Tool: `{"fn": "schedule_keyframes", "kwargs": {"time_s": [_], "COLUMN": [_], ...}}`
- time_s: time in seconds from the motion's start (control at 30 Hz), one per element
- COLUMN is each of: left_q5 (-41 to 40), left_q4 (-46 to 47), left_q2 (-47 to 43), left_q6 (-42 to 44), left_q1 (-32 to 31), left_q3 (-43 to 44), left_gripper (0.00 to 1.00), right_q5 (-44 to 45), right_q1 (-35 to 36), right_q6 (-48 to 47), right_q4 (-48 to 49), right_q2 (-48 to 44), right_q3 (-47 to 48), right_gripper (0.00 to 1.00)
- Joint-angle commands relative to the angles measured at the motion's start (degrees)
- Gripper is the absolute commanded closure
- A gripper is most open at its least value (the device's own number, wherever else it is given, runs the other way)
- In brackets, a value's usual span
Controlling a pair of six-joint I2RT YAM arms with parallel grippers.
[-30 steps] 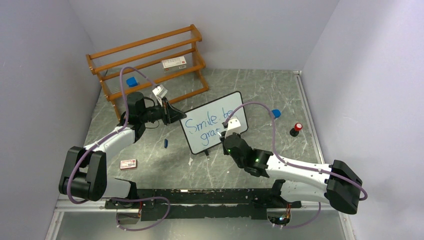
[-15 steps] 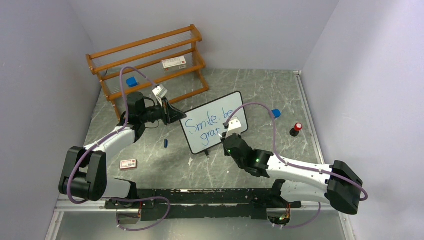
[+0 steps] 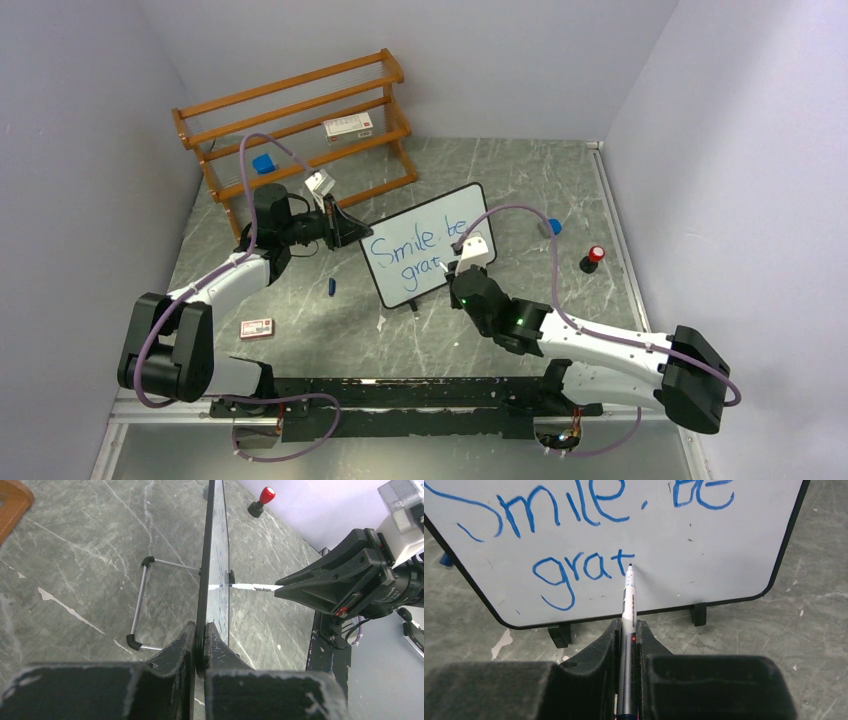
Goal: Write a sentence on the whiteboard
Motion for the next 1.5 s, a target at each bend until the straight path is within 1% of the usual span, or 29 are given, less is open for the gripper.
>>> {"fn": "schedule_keyframes", "kwargs": {"time_s": [0.0, 0.33, 0.77, 1.1, 1.47], "left_q5": [-0.84, -0.76, -0.63, -0.78, -0.59], "left_q4": [-2.76, -2.34, -2.28, -2.54, -2.74], "left_q2": [1.15, 1.36, 1.59, 1.53, 1.59], "left_q6": [3.88, 3.62, 3.43, 3.71, 3.82], "left_q1": [0.25, 0.25, 0.25, 0.25, 0.25], "left_q3": [0.39, 0.3, 0.3, 0.39, 0.44], "left_gripper": [0.95, 0.95, 0.95, 0.95, 0.95], "right_q5": [1.1, 0.97, -1.37, 1.11, 1.03], "right_q1": [-0.55, -1.6, -2.58, -3.62, -4.26], "right_q6": [-0.92, -0.49, -0.9, -0.17, -1.28], "right_q4": [1.84, 2.08, 2.67, 1.35, 3.3], "right_q2": [-1.55, -0.56, 0.87, -0.6, -0.26], "right_q3": [-0.4, -0.75, -0.64, -0.78, -0.19], "right_gripper": [1.0, 1.0, 1.0, 1.0, 1.0]}}
